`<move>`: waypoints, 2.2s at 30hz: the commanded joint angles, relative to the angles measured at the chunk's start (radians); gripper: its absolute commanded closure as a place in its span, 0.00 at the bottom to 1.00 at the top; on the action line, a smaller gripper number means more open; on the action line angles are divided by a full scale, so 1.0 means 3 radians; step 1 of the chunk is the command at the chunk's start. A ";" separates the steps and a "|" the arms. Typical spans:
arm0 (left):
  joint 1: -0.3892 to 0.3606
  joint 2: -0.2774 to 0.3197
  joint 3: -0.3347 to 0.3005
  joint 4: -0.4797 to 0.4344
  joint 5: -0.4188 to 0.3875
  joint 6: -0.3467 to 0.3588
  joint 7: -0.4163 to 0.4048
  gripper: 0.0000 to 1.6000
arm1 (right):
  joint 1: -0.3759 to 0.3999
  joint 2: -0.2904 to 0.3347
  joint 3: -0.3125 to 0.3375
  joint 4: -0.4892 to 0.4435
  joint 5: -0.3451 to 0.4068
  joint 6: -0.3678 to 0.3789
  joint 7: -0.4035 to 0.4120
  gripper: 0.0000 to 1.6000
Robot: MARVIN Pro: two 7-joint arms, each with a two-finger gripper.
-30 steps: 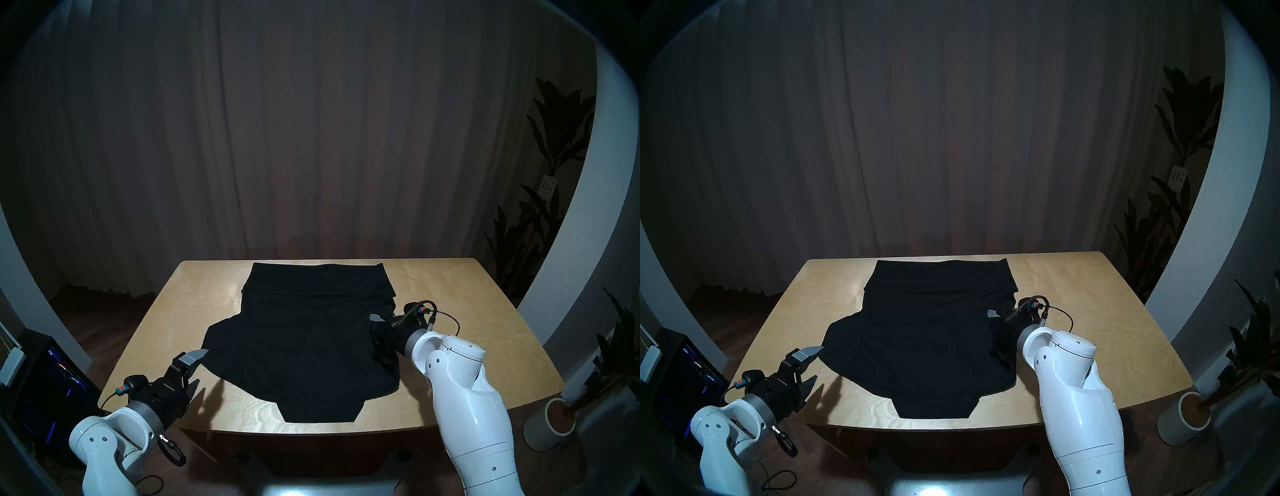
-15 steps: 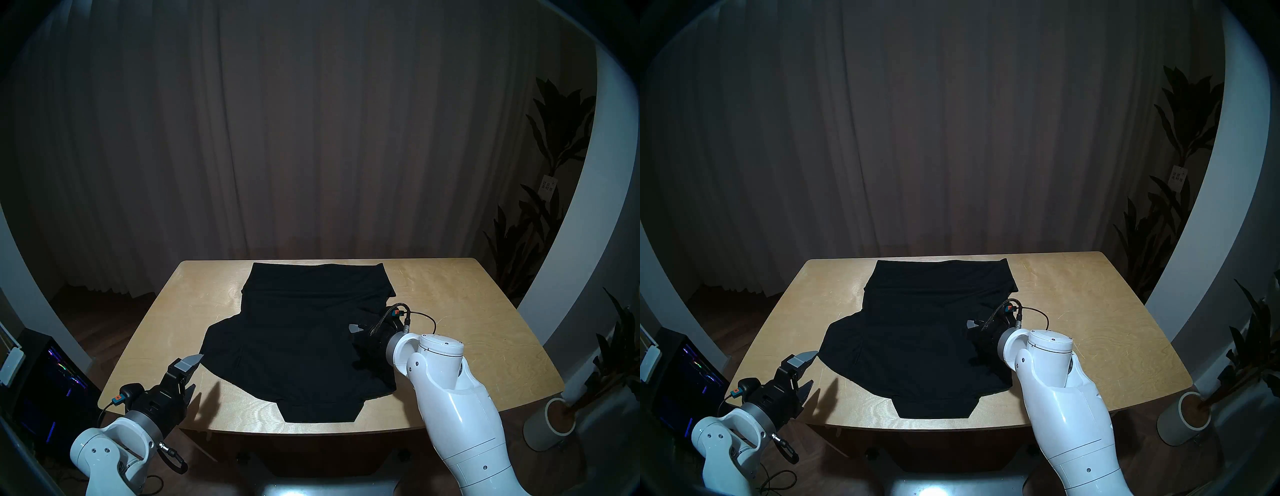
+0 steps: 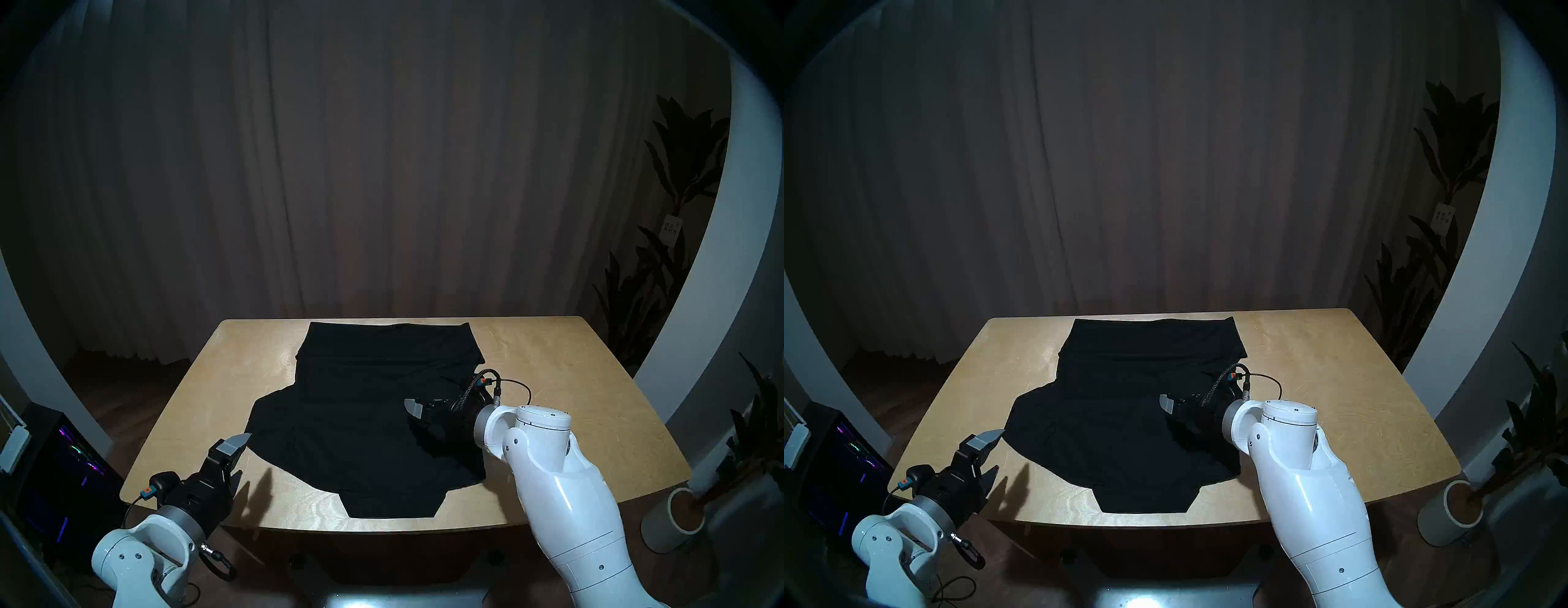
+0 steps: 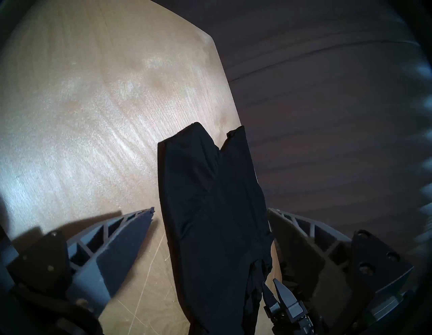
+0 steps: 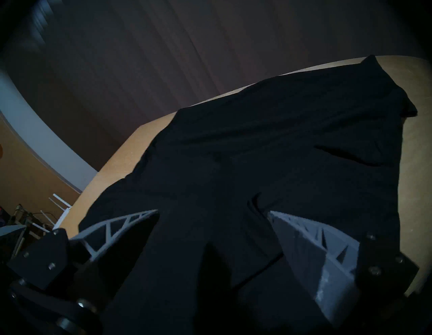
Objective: Fold the shirt by bringing both sleeves in and then folding it in half
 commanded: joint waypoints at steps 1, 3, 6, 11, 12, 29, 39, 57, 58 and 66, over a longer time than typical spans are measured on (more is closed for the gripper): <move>-0.0054 -0.0148 -0.0049 -0.0152 -0.0042 -0.0107 0.0176 0.00 | 0.0004 0.0060 0.0076 -0.0174 0.0210 -0.0076 0.0350 0.00; -0.0074 -0.0170 -0.0055 -0.0166 -0.0079 -0.0125 0.0244 0.00 | 0.0002 0.0058 0.0105 -0.0183 0.0210 -0.0136 0.0375 0.00; -0.0165 -0.0095 0.0016 -0.0116 -0.0073 -0.0170 0.0386 0.00 | 0.0018 -0.0041 0.0208 -0.0148 0.0261 -0.0152 0.0313 0.00; -0.0445 0.0172 0.0186 0.0119 0.0146 -0.0131 0.0334 0.00 | 0.0041 -0.0069 0.0273 -0.0125 0.0280 -0.0227 0.0305 0.00; -0.0465 0.0222 0.0222 0.0142 0.0163 -0.0145 0.0333 0.00 | 0.0043 -0.0067 0.0282 -0.0127 0.0282 -0.0235 0.0307 0.00; -0.0770 0.0507 0.0217 0.0507 0.0472 -0.0106 0.0524 0.00 | -0.0032 -0.0171 0.0566 -0.0173 0.0328 -0.0394 0.0172 0.00; -0.1011 0.0526 0.0373 0.0862 0.0429 -0.0082 0.0430 0.00 | -0.0119 -0.0176 0.0543 -0.0224 0.0245 -0.0526 0.0075 0.00; -0.1234 0.0634 0.0438 0.1037 0.0611 -0.0027 0.0972 0.00 | -0.0233 -0.0275 0.0665 -0.0241 0.0337 -0.0573 -0.0051 0.00; -0.1230 0.0626 0.0416 0.1024 0.0594 -0.0008 0.1007 0.00 | -0.0234 -0.0280 0.0670 -0.0238 0.0342 -0.0555 -0.0062 0.00; -0.1021 0.0540 0.0273 0.0668 0.0478 0.0158 0.1171 0.00 | -0.0215 -0.0277 0.0633 -0.0214 0.0318 -0.0557 -0.0052 0.00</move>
